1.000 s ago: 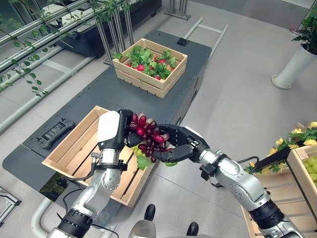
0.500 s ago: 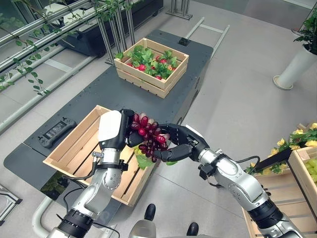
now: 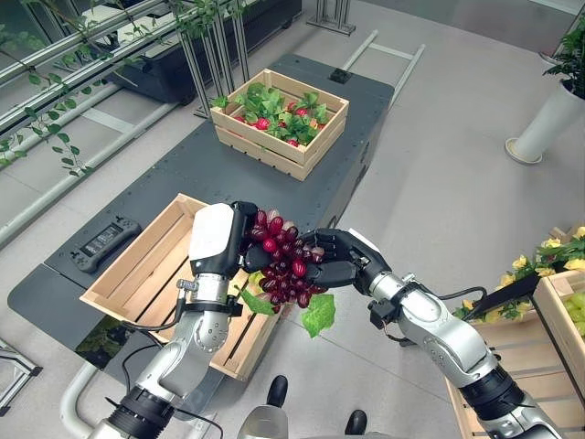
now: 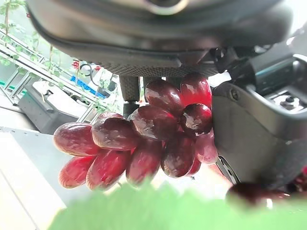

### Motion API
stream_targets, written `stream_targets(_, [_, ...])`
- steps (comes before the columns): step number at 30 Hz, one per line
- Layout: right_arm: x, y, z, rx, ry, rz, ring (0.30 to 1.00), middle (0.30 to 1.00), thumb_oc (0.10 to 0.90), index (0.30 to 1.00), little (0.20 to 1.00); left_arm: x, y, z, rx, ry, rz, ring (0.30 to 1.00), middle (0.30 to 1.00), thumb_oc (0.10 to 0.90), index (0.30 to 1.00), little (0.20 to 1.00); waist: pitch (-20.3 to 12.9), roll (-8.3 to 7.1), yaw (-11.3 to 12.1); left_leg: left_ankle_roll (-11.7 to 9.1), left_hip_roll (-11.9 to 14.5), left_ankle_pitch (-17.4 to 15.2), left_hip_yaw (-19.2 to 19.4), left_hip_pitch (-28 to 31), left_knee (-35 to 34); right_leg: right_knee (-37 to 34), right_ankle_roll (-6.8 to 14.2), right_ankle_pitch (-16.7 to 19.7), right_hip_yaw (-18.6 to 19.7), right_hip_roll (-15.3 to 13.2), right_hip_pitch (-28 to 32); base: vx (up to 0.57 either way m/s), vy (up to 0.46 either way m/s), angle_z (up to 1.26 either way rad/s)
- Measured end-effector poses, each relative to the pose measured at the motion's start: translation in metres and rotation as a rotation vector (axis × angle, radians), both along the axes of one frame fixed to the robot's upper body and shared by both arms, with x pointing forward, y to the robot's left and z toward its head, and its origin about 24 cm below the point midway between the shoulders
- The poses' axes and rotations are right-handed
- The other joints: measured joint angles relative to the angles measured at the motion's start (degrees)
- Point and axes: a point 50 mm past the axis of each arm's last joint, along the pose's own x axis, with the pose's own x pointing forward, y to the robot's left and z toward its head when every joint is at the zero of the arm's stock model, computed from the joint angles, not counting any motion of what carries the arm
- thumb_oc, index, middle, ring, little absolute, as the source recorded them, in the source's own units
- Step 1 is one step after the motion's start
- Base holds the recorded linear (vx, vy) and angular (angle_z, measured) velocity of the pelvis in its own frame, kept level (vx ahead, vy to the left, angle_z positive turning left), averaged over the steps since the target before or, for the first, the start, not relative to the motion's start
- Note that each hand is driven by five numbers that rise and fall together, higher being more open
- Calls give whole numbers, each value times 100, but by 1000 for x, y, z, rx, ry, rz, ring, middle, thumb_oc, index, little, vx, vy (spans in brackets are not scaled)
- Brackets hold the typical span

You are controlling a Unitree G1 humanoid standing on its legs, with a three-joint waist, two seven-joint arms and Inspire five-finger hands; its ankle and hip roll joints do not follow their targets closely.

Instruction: Pick up the fruits from the basket on one side to the basket on the other side

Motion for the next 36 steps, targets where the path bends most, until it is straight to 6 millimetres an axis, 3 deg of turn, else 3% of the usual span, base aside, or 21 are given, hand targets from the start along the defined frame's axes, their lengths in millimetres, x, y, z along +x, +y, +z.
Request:
stream_targets(8, [0, 0, 0, 1, 0, 0, 300, 300, 400, 300, 300, 0, 0, 0, 19, -8, 1, 300, 300, 400, 300, 300, -73, 134, -4, 2, -5, 1, -3, -3, -1, 0, 7, -8, 0, -4, 7, 0, 0, 0])
stream_targets(18, [0, 1, 0, 10, 6, -8, 300, 300, 400, 300, 300, 0, 0, 1, 18, -8, 0, 300, 300, 400, 300, 300, -80, 145, -19, 3, -6, 4, -2, -2, -1, 1, 7, -10, -1, -4, 10, 0, 0, 0])
stream_targets(20, [-1, 0, -1, 34, 25, -14, 300, 300, 400, 300, 300, 0, 0, 1, 18, -10, 1, 519, 519, 546, 519, 519, -80, 145, -25, 2, -5, 3, -1, -2, -1, 0, 8, -10, -1, -4, 11, 0, 0, 0])
stream_targets(21, [-1, 0, -1, 36, 26, -15, 300, 300, 400, 300, 300, 0, 0, 1, 18, -11, 1, 580, 580, 587, 580, 580, -80, 145, -24, 2, -5, 3, -1, -2, -1, 0, 8, -10, -1, -4, 11, 0, 0, 0])
stream_targets(22, [-1, 0, -2, 57, 40, -19, 300, 300, 400, 300, 300, 0, 0, 1, 17, -12, 2, 780, 780, 720, 780, 780, -80, 145, -23, 2, -5, 3, -1, -2, -1, 0, 8, -10, -1, -4, 11, 0, 0, 0])
stream_targets(23, [-2, 0, -3, 69, 50, -20, 300, 300, 400, 300, 300, 0, 0, 1, 16, -17, 5, 900, 900, 800, 900, 900, -80, 145, -24, 2, -5, 3, -1, -3, -1, 0, 8, -10, -1, -4, 11, 0, 0, 0])
stream_targets(36, [-12, -3, -12, 272, 151, -80, 300, 300, 400, 300, 300, 1, 11, 10, -21, -85, 74, 900, 900, 800, 900, 900, -77, 175, -119, 8, -4, -2, 14, 2, -2, 1, 6, -12, 12, -6, 10, 0, 0, 0])
